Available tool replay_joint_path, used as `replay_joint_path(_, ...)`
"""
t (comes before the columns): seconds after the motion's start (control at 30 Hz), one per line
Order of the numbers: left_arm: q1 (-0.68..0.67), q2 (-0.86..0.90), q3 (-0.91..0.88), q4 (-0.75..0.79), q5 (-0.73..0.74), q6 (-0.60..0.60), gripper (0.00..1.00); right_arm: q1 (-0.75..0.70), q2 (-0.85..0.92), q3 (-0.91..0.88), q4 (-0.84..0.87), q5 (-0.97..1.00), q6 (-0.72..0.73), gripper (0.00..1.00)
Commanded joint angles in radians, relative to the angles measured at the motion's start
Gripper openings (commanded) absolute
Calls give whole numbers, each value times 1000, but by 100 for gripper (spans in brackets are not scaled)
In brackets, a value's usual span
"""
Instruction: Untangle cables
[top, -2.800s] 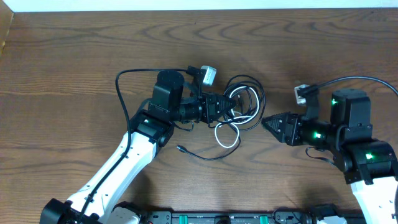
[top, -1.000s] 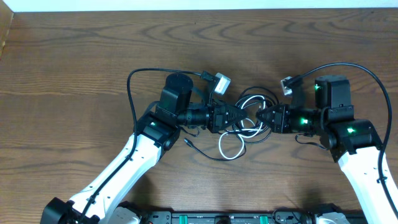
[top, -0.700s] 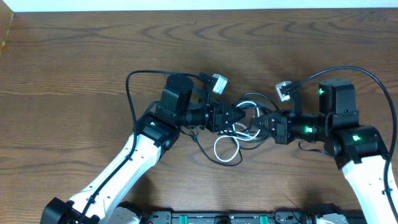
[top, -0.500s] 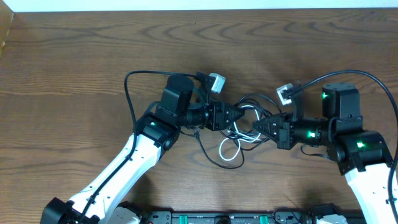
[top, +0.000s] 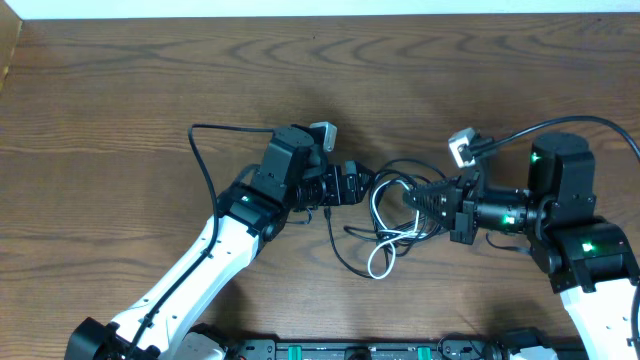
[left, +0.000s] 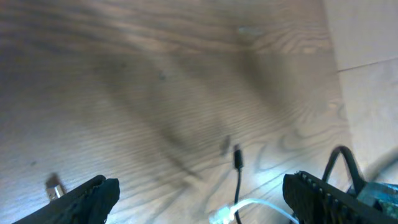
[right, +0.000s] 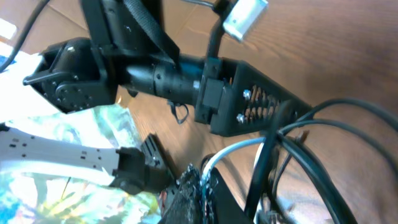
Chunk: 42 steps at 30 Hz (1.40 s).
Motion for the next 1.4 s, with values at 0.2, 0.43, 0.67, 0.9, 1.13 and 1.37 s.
replay_joint_path(0.2,3,-9,10,-93,-32,-14,91,-3,-11,5,124,-22,125,1)
replay_joint_path(0.43,3,-9,10,-97,166,208,91,-3,-11,5,125,17,155,1)
replay_joint_path(0.67,3,-9,10,-116,311,457,91,-3,-11,5,124,17,154,1)
replay_joint_path(0.9,8,-9,10,-120,308,488,91,-6,-11,5,124,36,154,1)
replay_joint_path(1.13,90,-9,10,-181,16,404,91,-50,-8,5,124,39,154,1)
replay_joint_path(1.37,148,-9,10,-199,59,246,92,-53,-5,5,116,40,145,1)
